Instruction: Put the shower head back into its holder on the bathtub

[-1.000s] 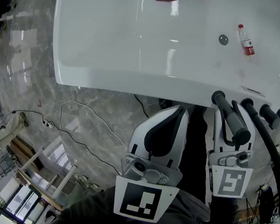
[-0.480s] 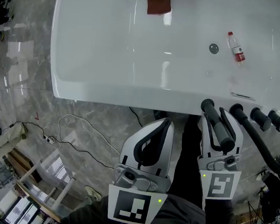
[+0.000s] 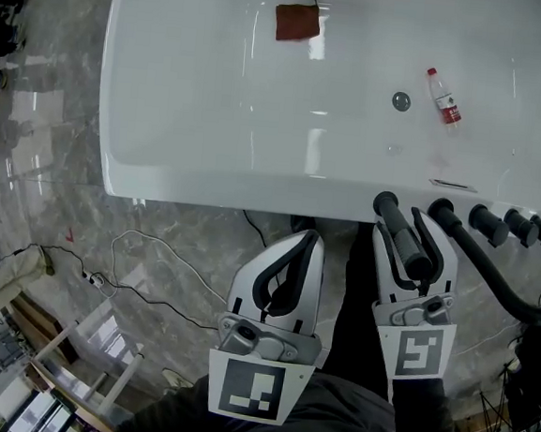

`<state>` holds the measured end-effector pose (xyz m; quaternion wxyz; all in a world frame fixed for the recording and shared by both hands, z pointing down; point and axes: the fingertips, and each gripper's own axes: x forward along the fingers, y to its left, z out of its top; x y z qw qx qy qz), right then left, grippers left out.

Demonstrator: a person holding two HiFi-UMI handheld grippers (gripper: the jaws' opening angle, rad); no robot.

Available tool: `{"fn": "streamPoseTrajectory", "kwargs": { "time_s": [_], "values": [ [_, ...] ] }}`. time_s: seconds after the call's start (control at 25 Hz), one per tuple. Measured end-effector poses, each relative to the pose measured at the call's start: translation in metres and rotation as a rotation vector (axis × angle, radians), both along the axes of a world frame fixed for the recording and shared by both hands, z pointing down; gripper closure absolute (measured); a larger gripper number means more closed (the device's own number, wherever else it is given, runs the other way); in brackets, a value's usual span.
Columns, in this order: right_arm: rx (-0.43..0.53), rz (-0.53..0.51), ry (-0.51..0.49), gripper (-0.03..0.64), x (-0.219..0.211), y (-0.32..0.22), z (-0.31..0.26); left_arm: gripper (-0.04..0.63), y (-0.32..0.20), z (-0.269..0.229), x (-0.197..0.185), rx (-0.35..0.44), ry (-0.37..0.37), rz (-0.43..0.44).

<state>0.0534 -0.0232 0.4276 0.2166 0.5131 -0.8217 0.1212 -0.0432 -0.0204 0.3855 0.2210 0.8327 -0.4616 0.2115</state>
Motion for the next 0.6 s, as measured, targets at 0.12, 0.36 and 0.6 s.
{"fn": "streamPoseTrajectory", "kwargs": {
  "time_s": [0.12,0.36,0.6],
  "values": [
    [-0.03,-0.009,-0.018,0.407,0.0003,0.0082,0.005,0.592,0.006,-0.0006,0.0051,-0.002,-0.007,0.003],
    [-0.036,-0.014,-0.023,0.382,-0.0016,0.0086,0.0066,0.592,0.0066,-0.0017,0.0076,0.013,-0.018,0.025],
    [-0.007,-0.005,-0.028,0.382,-0.0012,0.0043,0.0025,0.592,0.0042,0.0,0.0081,0.003,-0.015,0.022]
  ]
}}
